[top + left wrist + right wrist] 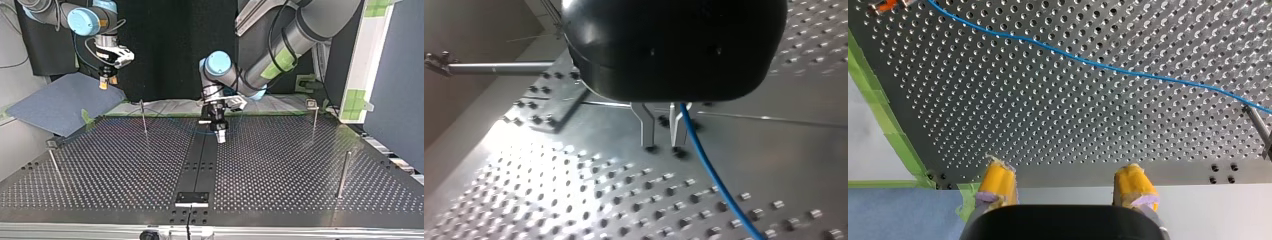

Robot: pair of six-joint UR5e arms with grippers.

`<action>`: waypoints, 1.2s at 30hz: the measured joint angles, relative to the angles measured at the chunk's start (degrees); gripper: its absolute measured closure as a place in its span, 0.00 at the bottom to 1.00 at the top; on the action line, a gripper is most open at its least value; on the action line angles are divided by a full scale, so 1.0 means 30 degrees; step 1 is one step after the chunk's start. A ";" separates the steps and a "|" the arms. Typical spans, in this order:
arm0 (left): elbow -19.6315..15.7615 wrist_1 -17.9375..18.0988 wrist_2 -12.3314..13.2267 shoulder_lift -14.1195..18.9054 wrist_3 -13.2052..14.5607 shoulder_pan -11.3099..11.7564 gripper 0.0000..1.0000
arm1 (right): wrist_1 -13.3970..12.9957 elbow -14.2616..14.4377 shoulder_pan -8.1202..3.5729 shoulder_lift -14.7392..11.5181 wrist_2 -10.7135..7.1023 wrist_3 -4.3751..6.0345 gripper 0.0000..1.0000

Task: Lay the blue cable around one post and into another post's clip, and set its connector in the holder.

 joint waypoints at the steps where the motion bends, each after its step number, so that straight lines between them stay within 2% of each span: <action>1: -0.0190 0.0074 0.0094 0.0194 0.0006 0.0074 0.80 | -0.0004 -0.0002 0.0009 0.0000 -0.0008 -0.0012 0.02; 2: -0.0335 0.0108 0.0167 0.0337 0.0013 0.0125 0.78 | -0.0008 -0.0001 0.0019 0.0000 -0.0024 -0.0025 0.02; 11: -0.1714 0.0251 0.0755 0.1711 0.0095 0.0683 0.78 | -0.0279 0.0295 0.0329 0.0005 -0.0311 -0.0242 0.02; 17: -0.2714 0.0275 0.1011 0.2716 0.0291 0.1082 0.78 | -0.0639 0.0507 0.0749 0.0019 -0.0631 -0.0458 0.02; 22: -0.3568 0.0243 0.1134 0.3488 0.0561 0.1415 0.78 | -0.0853 0.0522 0.1385 0.0038 -0.0486 -0.0641 0.02; 28: -0.4575 -0.0110 0.1419 0.4352 0.0936 0.1820 0.78 | -0.1199 0.0526 0.2280 0.0054 0.0145 -0.0696 0.02; 36: -0.5952 -0.1165 0.2176 0.5692 0.1618 0.2387 0.78 | -0.1387 0.0794 0.3614 0.0120 0.0219 -0.0895 0.02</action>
